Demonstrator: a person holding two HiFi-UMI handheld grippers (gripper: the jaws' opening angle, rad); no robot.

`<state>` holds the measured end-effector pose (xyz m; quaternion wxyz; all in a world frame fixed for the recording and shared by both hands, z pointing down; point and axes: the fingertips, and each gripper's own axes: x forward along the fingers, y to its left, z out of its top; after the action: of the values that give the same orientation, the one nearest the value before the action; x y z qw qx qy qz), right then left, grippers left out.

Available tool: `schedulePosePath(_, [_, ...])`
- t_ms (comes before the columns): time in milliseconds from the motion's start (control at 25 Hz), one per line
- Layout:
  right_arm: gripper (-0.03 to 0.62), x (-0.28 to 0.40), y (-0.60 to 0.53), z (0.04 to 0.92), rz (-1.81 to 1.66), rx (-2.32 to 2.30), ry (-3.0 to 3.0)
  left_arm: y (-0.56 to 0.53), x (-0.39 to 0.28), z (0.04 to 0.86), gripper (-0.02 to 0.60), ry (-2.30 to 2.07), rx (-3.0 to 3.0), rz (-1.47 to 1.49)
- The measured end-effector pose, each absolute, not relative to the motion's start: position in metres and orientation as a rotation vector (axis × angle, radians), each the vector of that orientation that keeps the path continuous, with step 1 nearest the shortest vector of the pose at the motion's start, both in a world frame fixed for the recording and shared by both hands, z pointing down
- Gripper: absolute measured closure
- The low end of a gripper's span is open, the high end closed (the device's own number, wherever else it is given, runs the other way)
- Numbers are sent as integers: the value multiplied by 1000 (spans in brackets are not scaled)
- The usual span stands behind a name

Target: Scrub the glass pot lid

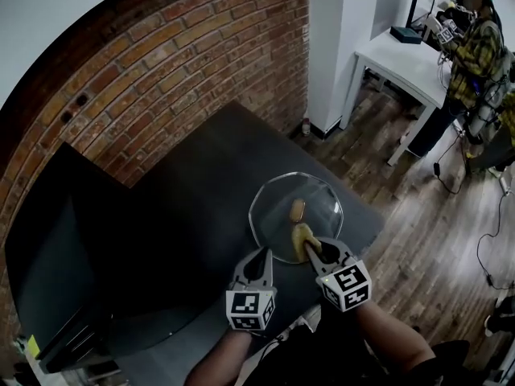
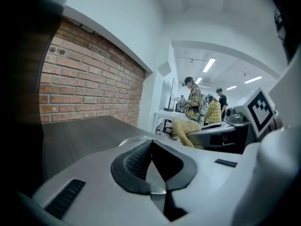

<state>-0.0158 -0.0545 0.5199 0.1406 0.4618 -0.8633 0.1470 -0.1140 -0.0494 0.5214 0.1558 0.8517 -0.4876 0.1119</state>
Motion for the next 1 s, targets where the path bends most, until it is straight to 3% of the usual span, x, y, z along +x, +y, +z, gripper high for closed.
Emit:
schedulePosePath(400, [546,8,-20,428,218,1348,-2597,-11,-103,443,548,-1468,2555,233])
schedulePosePath(1000, [546,65,39,432,294,1207,-2654,55,-41,451,548,-1507,2453,256])
